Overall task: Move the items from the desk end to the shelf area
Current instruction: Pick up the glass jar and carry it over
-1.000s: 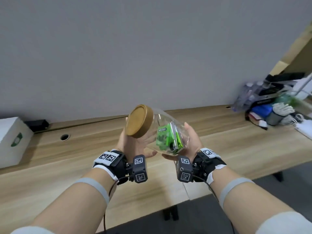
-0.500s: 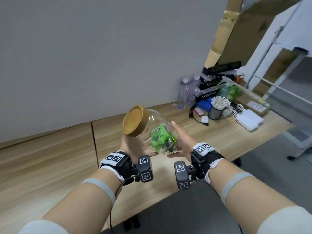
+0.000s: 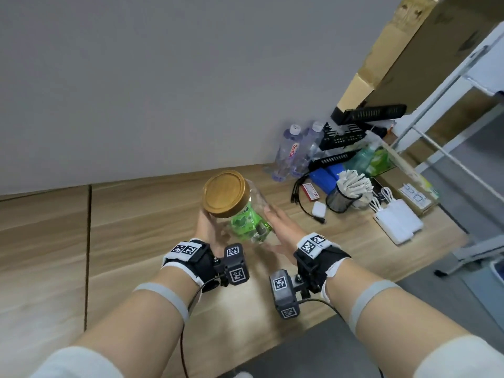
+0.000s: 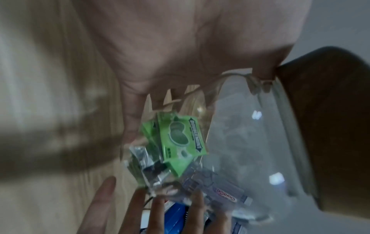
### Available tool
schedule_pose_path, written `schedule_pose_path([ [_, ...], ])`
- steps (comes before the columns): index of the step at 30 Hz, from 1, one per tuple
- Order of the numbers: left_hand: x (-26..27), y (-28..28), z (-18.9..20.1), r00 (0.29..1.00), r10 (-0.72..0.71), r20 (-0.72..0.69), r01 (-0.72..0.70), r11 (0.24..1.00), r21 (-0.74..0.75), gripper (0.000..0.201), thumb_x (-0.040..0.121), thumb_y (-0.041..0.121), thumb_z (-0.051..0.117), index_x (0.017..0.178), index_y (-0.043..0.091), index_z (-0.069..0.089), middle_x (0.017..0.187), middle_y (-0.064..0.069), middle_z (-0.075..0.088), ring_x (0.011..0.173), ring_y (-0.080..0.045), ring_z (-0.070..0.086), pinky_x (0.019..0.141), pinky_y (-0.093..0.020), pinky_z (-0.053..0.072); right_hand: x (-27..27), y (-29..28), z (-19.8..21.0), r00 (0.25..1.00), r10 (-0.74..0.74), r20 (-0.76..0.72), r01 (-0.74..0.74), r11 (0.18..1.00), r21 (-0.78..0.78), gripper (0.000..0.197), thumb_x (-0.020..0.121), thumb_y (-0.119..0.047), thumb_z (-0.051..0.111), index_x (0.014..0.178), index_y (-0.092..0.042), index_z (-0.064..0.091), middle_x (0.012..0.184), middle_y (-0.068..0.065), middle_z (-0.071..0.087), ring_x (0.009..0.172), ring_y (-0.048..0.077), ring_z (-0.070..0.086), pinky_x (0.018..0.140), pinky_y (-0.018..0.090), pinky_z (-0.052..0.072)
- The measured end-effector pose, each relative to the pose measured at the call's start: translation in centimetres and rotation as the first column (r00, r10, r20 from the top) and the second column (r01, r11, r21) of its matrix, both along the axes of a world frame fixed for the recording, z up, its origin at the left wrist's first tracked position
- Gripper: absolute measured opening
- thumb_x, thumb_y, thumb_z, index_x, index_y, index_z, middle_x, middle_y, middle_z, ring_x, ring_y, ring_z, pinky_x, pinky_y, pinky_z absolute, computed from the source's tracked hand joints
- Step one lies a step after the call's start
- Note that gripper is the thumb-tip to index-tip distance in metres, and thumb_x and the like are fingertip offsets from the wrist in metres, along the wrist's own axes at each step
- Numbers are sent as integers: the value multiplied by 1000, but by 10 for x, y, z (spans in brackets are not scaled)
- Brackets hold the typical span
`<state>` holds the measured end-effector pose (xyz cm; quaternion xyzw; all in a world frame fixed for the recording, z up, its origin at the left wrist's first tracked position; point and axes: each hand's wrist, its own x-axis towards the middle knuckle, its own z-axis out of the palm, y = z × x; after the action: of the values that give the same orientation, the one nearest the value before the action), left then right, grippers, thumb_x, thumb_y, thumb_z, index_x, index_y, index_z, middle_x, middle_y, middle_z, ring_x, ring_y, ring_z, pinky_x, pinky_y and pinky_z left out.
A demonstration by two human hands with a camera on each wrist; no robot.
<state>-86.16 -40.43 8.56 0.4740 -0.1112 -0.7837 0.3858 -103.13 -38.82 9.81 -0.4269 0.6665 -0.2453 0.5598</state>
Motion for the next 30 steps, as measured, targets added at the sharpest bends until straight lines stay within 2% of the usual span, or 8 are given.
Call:
schedule_pose_path([
  [3,-14,-30,-7,999,22,-50,-19,998,52,84,86,79,36,117,4,57,124,-23,58,102,-39,62,68,-47,58,-10,-33,-10,1000,-16,-3,16,1000,1,73,91,-68,42,154,-39,20,163,-3,21,146,28,28,115,57,30],
  [7,-33,-63,-10,997,70,25,-73,992,107,73,86,78,39,104,12,64,96,-19,68,86,-36,67,70,-46,56,-29,-77,-29,999,-6,40,3,997,75,72,83,-74,48,147,-52,24,161,-8,24,138,33,41,104,57,45],
  [10,-47,-89,-15,989,80,126,-91,993,78,71,87,78,37,118,18,59,120,-17,58,100,-35,59,76,-52,55,-46,-104,-43,967,-100,235,56,981,187,56,98,-44,52,149,-46,29,152,-3,39,112,34,65,83,50,59],
  [13,-63,-116,-31,973,137,184,-155,984,88,82,86,79,38,142,19,45,147,-16,41,101,-34,55,90,-69,49,-62,-134,-67,933,-80,352,6,978,206,54,100,-41,50,149,-48,29,154,5,40,108,36,67,91,56,54],
  [19,-103,-151,-31,935,165,314,-209,971,113,57,90,73,41,98,19,58,93,-6,63,77,-23,67,82,-52,57,-89,-180,-87,891,-130,435,-8,953,302,47,104,-42,42,147,-50,27,147,9,49,109,36,64,97,59,50],
  [23,-114,-172,-36,914,256,314,-294,953,78,78,80,72,63,137,21,47,123,-7,58,108,-35,64,80,-64,56,-101,-200,-95,876,-156,457,9,952,306,43,101,-42,46,141,-50,34,137,8,58,104,32,68,99,58,48],
  [27,-118,-186,-39,875,290,387,-331,943,42,95,67,75,72,142,24,47,139,-6,53,123,-35,54,81,-62,57,-112,-205,-99,834,-227,503,62,945,322,13,99,-34,53,111,-34,58,107,2,72,100,23,69,106,54,44],
  [30,-122,-184,-42,868,336,367,-354,935,-18,75,78,63,72,137,21,52,133,-5,57,122,-29,54,86,-55,58,-111,-202,-105,843,-232,485,79,946,315,7,98,-27,57,96,-22,61,92,4,71,89,19,67,104,55,46],
])
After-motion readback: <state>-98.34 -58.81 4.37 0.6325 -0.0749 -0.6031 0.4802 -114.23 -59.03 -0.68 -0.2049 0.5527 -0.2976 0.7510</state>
